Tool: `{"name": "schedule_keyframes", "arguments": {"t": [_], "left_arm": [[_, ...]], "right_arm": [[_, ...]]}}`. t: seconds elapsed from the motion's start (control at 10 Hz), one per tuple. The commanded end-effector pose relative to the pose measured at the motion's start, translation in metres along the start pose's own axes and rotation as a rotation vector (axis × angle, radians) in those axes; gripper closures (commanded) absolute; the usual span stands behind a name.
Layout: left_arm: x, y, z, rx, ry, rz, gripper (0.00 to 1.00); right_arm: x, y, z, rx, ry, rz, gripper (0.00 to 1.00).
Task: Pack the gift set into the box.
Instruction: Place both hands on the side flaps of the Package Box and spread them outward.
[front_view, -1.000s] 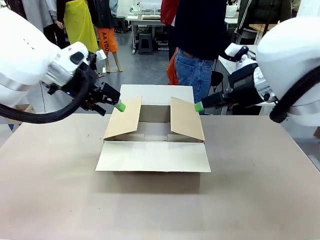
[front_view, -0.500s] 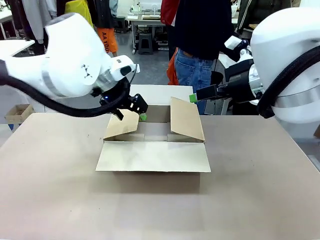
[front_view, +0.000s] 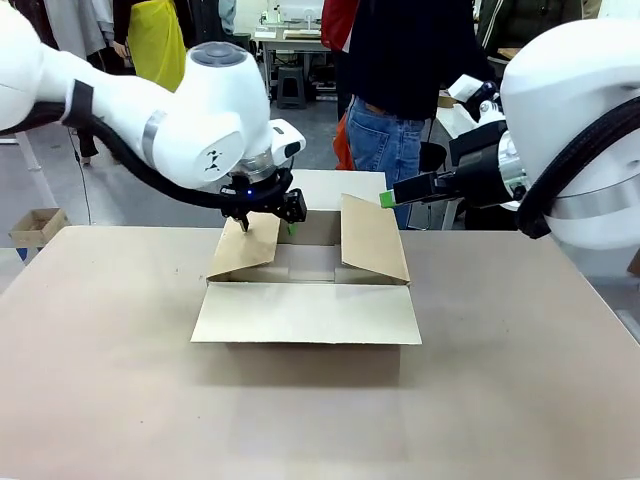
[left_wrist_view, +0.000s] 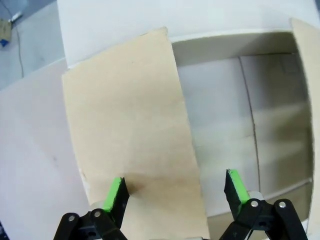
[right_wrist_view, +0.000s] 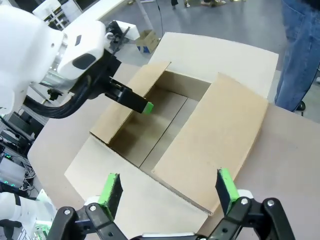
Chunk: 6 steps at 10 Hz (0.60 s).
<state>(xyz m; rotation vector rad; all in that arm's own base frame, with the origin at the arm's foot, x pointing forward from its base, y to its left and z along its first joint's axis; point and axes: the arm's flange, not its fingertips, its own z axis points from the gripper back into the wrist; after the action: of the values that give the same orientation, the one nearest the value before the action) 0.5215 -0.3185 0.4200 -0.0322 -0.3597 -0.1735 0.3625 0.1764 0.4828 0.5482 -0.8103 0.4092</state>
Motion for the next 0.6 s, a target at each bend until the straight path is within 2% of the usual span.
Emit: {"name": "schedule_keyframes", "arguments": {"t": [0.0,0.3,0.5], "left_arm": [[0.0095,-0.0183,-0.0051,0.083,0.003,0.007,0.00],[0.0081,-0.0171,-0.0144,0.213,0.018,-0.022,0.00],[0.0055,-0.0147,-0.0151,0.241,0.015,-0.019,0.00]], "right_arm": [[0.0033,0.0020,0.0066,-0.001,0.016,-0.012,0.00],[0.0033,0.0020,0.0066,-0.001,0.016,-0.012,0.00],[0.0033,0.0020,0.0066,-0.001,0.016,-0.012,0.00]]}}
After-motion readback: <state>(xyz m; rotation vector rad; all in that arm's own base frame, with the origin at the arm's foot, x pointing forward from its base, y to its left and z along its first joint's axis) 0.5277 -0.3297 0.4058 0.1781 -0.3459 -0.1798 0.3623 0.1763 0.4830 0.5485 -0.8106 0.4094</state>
